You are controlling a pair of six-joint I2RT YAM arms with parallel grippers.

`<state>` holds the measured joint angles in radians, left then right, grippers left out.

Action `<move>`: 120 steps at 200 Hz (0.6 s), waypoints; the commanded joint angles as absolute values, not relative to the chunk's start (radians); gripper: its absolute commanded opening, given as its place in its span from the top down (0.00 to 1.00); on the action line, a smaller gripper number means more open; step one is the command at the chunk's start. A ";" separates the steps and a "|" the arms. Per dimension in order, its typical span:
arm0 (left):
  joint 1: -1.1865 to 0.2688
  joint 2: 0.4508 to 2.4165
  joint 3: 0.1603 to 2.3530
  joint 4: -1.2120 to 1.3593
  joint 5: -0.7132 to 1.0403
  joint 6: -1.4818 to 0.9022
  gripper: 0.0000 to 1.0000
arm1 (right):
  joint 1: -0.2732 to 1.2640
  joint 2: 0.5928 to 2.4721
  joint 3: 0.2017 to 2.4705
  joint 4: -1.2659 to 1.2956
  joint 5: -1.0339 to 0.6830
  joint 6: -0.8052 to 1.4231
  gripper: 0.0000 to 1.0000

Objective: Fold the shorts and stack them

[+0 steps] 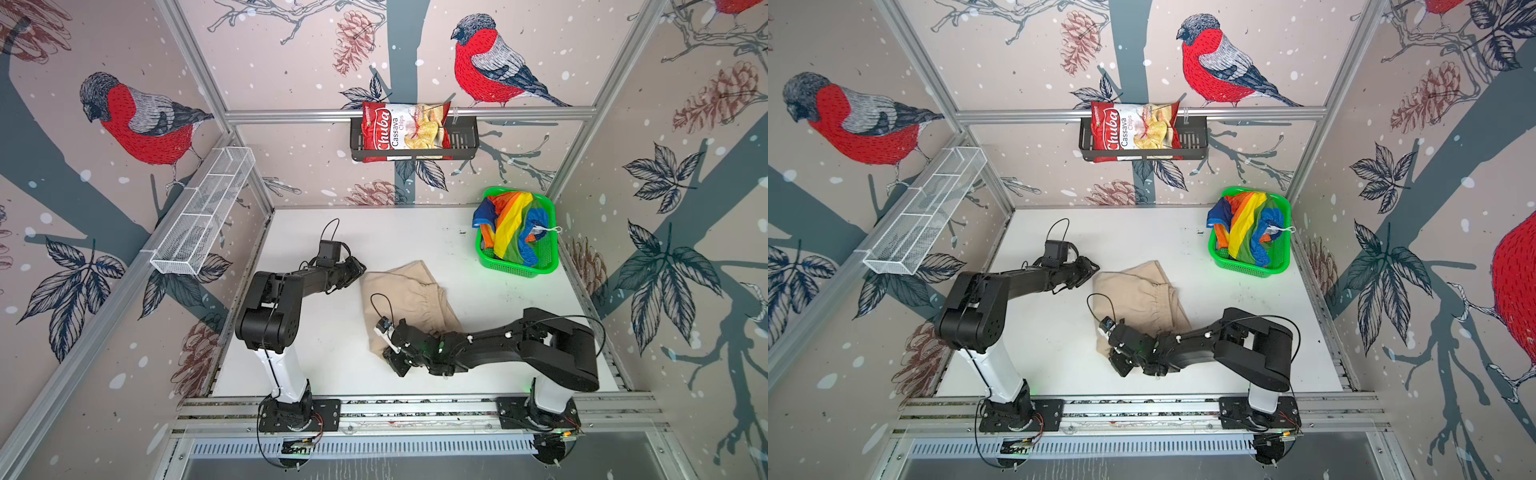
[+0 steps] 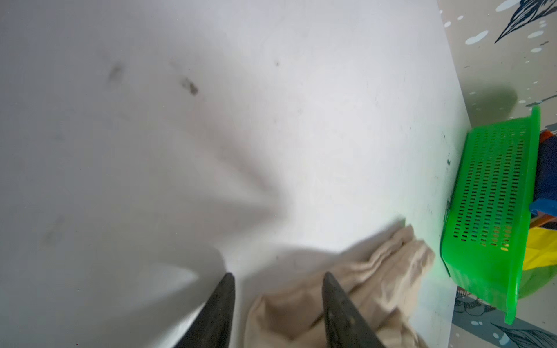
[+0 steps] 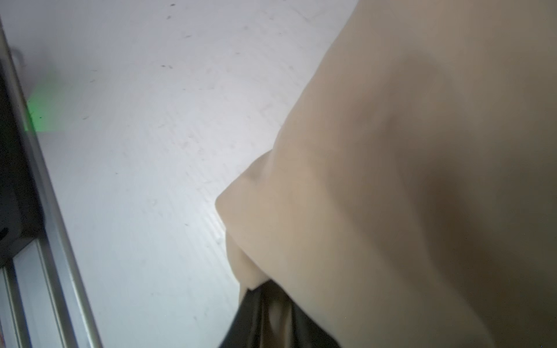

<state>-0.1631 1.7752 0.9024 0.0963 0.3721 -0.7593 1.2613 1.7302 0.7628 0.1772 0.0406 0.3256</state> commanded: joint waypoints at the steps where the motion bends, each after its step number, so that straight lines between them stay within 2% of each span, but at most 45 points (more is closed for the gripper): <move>1: -0.161 1.677 0.846 0.044 0.321 -0.739 0.44 | 1.221 1.689 0.726 0.020 0.069 0.344 0.57; 12: -0.161 1.627 0.814 0.021 0.299 -0.730 0.40 | 1.197 1.654 0.707 0.001 0.053 0.345 0.54; 37: -0.162 1.545 0.734 0.032 0.274 -0.744 0.37 | 1.200 1.564 0.718 -0.069 0.046 0.345 0.50; 69: -0.201 1.548 0.703 0.106 0.316 -0.799 0.33 | 1.235 1.496 0.786 -0.113 0.108 0.342 0.48; 99: -0.306 1.616 0.765 0.106 0.346 -0.823 0.42 | 1.189 1.471 0.795 -0.044 0.101 0.354 0.48; 120: -0.374 1.621 0.777 0.095 0.316 -0.828 0.30 | 1.102 1.434 0.766 0.015 0.012 0.390 0.50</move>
<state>-0.3214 1.6142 0.7609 0.0788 0.3229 -0.8112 1.1671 1.4696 0.7879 -0.0525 0.0750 0.3458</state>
